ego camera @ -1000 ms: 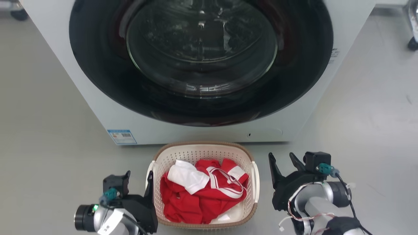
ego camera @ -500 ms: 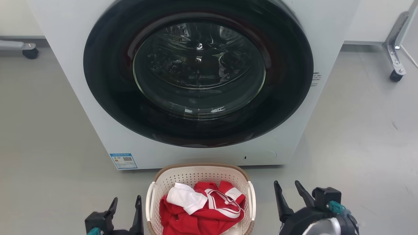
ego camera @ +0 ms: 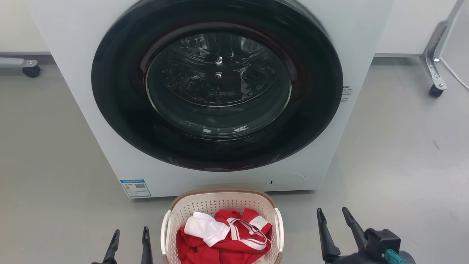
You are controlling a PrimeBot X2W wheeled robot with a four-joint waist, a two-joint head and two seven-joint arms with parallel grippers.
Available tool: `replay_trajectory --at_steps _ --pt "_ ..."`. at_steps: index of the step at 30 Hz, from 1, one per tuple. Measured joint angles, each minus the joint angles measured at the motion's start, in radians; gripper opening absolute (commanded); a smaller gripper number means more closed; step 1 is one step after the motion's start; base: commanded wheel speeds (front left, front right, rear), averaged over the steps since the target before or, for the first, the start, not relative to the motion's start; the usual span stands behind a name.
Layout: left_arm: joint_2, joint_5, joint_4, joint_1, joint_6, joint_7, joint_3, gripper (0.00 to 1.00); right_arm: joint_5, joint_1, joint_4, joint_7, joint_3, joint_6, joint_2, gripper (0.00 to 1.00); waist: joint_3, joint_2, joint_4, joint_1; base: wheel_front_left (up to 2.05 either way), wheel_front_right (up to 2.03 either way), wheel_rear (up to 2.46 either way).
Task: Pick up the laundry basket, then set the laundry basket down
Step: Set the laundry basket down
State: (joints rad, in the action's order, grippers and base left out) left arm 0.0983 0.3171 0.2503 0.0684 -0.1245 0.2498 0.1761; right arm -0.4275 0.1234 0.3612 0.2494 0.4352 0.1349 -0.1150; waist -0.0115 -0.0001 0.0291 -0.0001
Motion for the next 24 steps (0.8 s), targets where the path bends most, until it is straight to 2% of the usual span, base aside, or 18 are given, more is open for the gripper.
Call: replay_trajectory --at_steps 11,24 --pt "-0.02 -0.082 -0.138 0.082 0.0 0.0 -0.04 1.0 0.115 -0.104 -0.16 0.0 -0.084 0.0 0.019 1.0 0.002 0.0001 -0.006 0.0 0.0 0.0 0.0" --pt "-0.035 -0.127 -0.212 0.102 0.0 0.0 -0.044 1.0 0.19 -0.143 -0.264 0.0 -0.131 0.0 0.035 1.0 -0.006 0.0001 -0.009 0.0001 0.0 0.0 0.0"
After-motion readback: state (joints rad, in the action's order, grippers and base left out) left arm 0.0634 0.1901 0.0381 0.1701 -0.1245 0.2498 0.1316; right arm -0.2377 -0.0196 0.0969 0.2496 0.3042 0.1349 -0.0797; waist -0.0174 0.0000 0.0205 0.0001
